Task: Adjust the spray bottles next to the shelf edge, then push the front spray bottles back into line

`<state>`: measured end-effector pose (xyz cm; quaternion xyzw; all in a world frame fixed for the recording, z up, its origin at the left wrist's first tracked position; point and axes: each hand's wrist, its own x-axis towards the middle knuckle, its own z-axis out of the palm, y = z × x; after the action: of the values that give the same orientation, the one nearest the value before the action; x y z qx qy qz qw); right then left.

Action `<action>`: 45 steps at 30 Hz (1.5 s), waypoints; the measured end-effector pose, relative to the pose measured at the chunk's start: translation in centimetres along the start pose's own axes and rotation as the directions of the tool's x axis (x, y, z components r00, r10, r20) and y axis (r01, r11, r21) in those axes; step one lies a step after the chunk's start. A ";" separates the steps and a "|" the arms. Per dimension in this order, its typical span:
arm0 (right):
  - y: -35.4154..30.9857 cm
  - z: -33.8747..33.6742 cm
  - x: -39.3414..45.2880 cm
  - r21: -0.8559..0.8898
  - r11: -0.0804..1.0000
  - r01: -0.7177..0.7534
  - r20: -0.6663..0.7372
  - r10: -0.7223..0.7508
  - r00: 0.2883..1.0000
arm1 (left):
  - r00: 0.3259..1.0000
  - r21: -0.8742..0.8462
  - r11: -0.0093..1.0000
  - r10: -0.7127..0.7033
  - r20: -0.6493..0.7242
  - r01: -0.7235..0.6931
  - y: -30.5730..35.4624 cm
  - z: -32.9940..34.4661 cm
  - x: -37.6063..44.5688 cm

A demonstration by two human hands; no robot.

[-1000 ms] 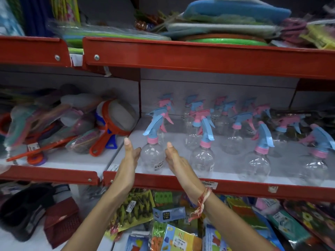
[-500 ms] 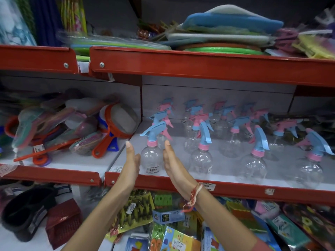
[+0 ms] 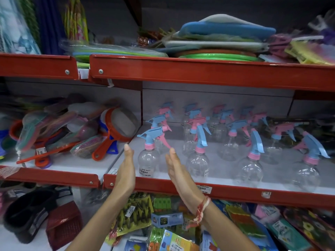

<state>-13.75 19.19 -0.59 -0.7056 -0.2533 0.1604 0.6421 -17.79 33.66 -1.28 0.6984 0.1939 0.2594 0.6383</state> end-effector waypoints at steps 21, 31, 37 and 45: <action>1.4 -11.6 2.1 0.200 0.972 -0.122 -0.090 0.142 0.986 | 0.951 -0.007 0.986 -0.158 0.267 0.166 1.3 12.1 -4.5; 0.8 -11.7 -2.2 0.131 0.982 -0.137 -0.071 0.148 0.986 | 0.947 -0.022 0.990 -0.125 0.296 0.138 2.5 12.4 -2.4; 1.2 -11.4 -2.3 0.048 0.990 -0.130 -0.107 0.135 0.985 | 0.937 -0.037 0.993 -0.092 0.338 0.111 2.1 12.3 -2.0; 1.6 -13.5 -4.4 -0.024 0.999 0.030 -0.179 -0.034 0.983 | 0.991 -0.015 0.994 0.108 0.077 -0.107 0.2 12.1 -3.3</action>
<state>-9.67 5.54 -0.97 -0.7196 -0.2074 0.0833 0.6574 -13.08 22.09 -2.06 0.7138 0.1297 0.2670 0.6344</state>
